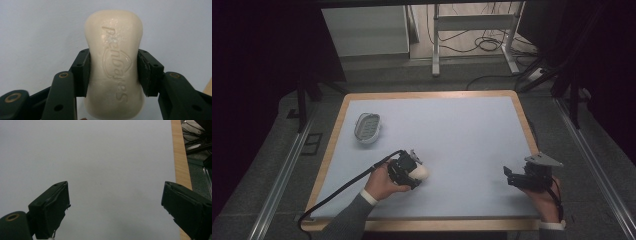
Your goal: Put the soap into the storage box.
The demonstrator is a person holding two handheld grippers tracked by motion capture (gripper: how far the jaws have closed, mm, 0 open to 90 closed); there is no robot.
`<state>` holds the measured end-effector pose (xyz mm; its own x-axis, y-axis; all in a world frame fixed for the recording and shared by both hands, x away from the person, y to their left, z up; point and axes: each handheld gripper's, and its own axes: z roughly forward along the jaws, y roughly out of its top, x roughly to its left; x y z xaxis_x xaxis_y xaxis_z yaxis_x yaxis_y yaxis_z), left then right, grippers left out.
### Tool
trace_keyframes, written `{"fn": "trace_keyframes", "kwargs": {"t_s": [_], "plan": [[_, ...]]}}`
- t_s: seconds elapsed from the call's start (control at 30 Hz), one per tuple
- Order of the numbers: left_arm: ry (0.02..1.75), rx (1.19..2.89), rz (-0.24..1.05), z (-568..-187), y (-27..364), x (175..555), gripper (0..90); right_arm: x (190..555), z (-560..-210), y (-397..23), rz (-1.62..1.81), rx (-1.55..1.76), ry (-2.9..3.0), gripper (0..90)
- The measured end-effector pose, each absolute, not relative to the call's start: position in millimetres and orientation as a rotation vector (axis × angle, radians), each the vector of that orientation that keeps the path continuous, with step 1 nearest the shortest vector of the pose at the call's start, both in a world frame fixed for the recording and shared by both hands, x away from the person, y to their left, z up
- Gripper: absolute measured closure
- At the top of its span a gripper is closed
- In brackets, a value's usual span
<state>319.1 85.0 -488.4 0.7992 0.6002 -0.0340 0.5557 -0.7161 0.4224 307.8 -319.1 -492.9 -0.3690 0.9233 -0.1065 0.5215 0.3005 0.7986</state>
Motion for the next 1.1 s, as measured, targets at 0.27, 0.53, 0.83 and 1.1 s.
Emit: {"fn": "trace_keyframes", "kwargs": {"t_s": [0.27, 0.53, 0.83, 1.1], "plan": [[0.891, 2.539, 0.156, -479.4, 93.9, 324.6, 49.5, 308.3, -493.8, -319.5, 0.918, 1.286, 2.005, 7.8], [0.916, 2.507, 0.164, -471.4, 102.4, 329.4, 49.5, 308.0, -493.4, -319.3, 0.916, 1.283, 2.004, 7.8], [0.943, 2.483, 0.187, -464.8, 110.8, 335.2, 49.5, 308.3, -494.1, -320.4, 0.915, 1.29, 2.002, 7.8], [0.968, 2.458, 0.209, -457.2, 120.4, 341.0, 49.5, 308.7, -494.7, -320.5, 0.91, 1.291, 2.003, 7.8]]}}
